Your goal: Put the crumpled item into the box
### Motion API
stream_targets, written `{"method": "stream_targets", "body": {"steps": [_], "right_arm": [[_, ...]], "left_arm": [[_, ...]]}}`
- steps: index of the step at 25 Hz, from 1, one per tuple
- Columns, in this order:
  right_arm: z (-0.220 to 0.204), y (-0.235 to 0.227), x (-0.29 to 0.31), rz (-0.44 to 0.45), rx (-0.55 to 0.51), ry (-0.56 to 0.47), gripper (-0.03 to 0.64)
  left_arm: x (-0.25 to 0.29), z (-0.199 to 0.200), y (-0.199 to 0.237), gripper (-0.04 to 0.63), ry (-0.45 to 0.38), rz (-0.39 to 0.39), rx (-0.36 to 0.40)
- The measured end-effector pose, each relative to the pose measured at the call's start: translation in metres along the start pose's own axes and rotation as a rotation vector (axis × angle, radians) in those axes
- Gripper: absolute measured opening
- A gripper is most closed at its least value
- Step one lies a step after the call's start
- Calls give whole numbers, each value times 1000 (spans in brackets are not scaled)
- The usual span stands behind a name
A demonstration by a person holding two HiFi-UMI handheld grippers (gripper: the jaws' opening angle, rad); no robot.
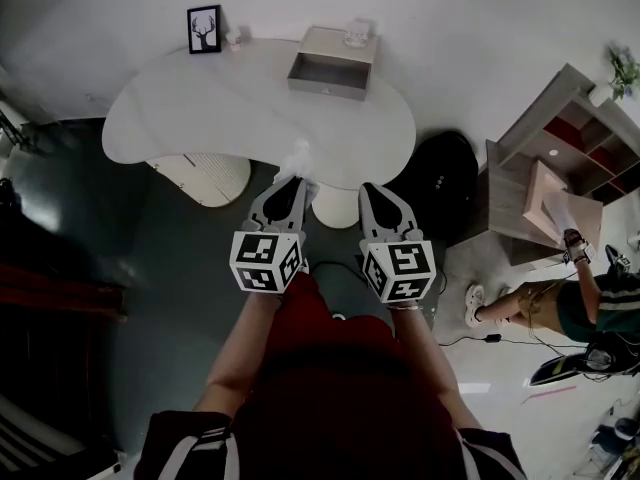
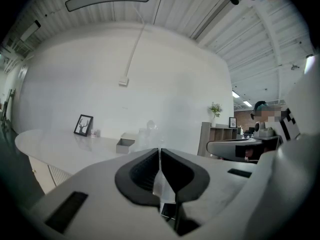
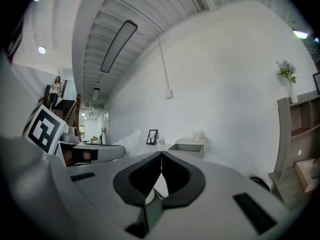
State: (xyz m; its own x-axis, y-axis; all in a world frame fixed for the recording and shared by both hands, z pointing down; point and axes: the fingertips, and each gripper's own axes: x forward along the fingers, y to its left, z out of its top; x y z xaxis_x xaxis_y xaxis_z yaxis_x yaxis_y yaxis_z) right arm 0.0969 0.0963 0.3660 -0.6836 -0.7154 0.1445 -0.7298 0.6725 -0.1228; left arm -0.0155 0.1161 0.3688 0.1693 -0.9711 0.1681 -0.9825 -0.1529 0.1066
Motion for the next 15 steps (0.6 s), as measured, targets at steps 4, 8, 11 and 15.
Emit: {"method": "stream_targets", "body": {"steps": [4, 8, 11, 15], "right_arm": [[-5, -6, 30, -20, 11, 21, 15], [-5, -8, 67, -34, 20, 23, 15], [-1, -7, 97, -42, 26, 21, 15], [3, -6, 132, -57, 37, 28, 15]], "left_arm": [[24, -4, 17, 34, 22, -22, 4], [46, -5, 37, 35, 37, -51, 14], [63, -2, 58, 34, 44, -63, 18], [87, 5, 88, 34, 52, -75, 13]]}}
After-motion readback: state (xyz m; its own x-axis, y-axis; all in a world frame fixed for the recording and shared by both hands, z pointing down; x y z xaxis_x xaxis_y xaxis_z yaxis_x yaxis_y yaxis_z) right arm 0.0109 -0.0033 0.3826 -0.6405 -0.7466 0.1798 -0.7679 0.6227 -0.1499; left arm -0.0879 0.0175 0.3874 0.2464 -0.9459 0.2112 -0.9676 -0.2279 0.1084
